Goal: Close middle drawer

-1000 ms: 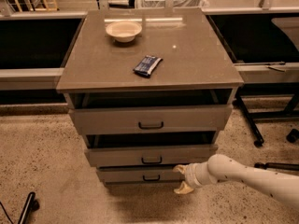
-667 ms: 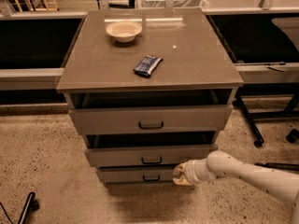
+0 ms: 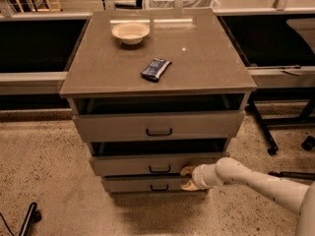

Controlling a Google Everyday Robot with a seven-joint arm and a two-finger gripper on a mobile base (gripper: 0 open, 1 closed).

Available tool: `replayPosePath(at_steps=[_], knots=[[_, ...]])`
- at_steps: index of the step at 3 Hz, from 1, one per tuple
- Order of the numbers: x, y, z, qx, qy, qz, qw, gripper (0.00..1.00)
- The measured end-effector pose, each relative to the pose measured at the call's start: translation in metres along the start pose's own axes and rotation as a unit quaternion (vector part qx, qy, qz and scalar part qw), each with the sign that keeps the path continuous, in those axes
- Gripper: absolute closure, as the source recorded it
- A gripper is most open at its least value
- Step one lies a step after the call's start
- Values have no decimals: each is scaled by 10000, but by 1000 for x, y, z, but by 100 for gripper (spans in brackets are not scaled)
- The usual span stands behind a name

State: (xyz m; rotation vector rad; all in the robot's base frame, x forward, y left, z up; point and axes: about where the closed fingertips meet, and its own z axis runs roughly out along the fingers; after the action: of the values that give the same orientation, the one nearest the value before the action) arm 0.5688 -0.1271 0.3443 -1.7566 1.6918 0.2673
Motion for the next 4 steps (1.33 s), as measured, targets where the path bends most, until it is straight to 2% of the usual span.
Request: replayPosePath(at_steps=[1,2,3,4], knots=[[-1,-9,5,154,-40,-40,9999,29],[-2,-8,6,184,-38,-58,9998,6],[-1,3,1,184,-39,-57,9998,0],[-1,3,1,183,-39,-57,9998,0]])
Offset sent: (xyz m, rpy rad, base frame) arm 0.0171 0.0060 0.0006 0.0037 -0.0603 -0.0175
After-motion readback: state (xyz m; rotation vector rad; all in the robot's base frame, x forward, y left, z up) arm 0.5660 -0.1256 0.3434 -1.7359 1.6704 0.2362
